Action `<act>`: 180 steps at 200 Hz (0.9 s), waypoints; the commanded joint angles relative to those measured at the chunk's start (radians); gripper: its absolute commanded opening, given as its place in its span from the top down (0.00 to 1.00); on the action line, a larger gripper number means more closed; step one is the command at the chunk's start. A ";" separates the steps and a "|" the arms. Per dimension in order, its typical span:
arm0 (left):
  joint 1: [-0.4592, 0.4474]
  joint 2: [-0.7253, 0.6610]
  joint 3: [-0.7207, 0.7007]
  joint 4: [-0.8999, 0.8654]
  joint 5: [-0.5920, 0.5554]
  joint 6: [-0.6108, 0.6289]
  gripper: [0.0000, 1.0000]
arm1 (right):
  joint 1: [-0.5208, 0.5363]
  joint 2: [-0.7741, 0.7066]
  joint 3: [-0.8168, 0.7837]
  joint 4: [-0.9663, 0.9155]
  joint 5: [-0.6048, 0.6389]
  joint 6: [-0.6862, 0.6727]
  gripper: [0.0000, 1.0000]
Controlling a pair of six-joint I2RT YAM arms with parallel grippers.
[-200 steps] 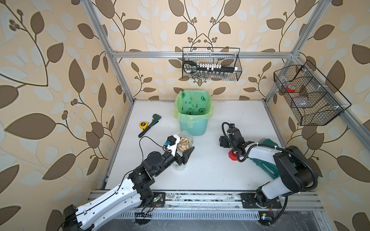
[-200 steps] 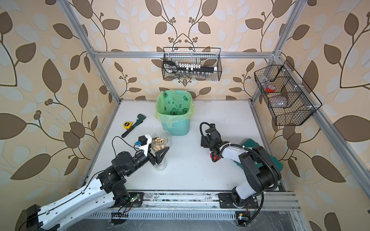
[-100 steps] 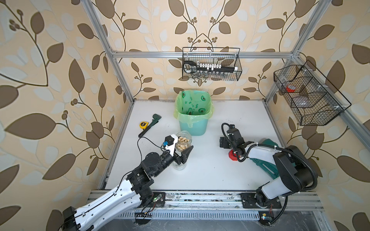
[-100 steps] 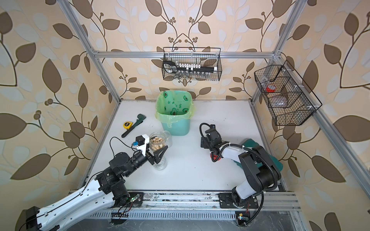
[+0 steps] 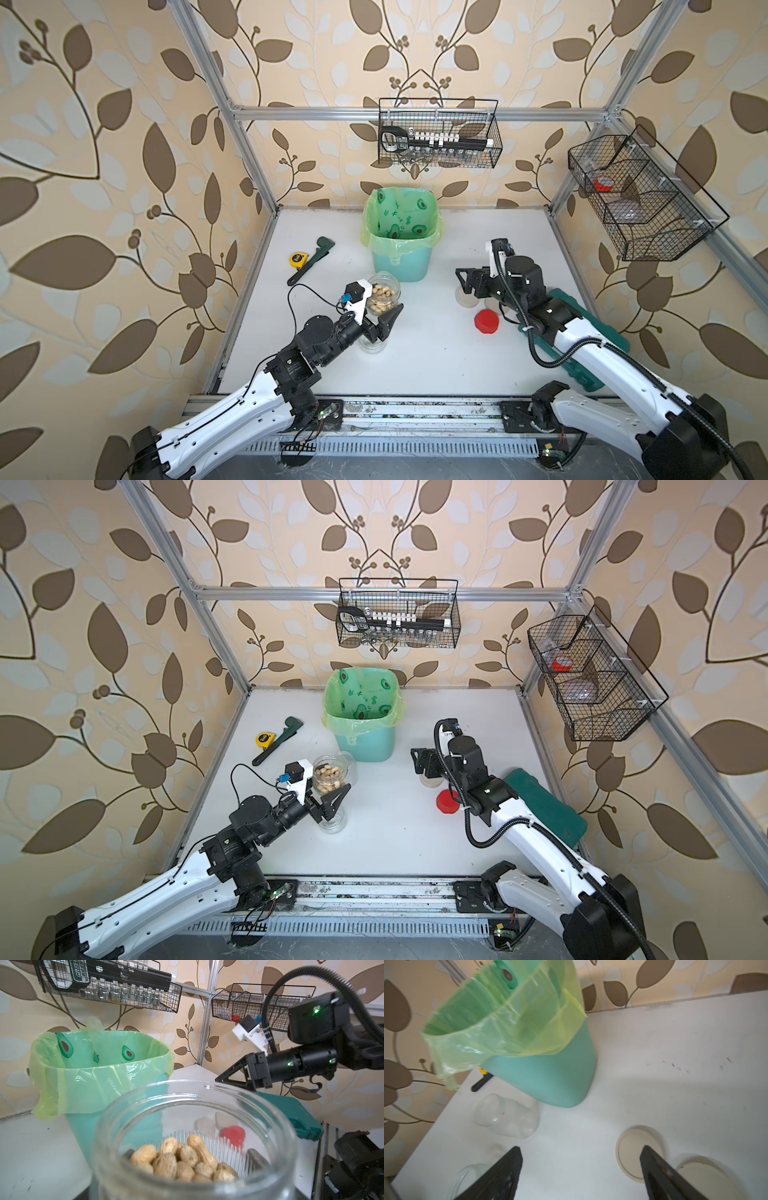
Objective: Empty moldy peanuts from jars
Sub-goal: Place the lid at the center of the board, then pour the moldy peanuts from the jar into the trash bin.
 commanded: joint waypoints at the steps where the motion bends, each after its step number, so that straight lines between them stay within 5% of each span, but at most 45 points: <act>1: 0.002 -0.012 0.025 0.105 0.057 -0.001 1.00 | 0.006 -0.063 0.033 -0.067 -0.246 -0.038 0.07; 30: 0.002 -0.021 0.027 0.118 0.087 -0.012 1.00 | 0.006 -0.101 0.072 -0.094 -0.406 0.015 0.00; 89: 0.000 0.002 -0.047 0.307 0.065 0.040 1.00 | 0.004 -0.056 0.112 -0.025 -0.664 0.347 0.00; 180: 0.000 0.107 -0.024 0.447 0.131 0.031 1.00 | 0.067 -0.014 0.036 0.274 -0.810 0.805 0.02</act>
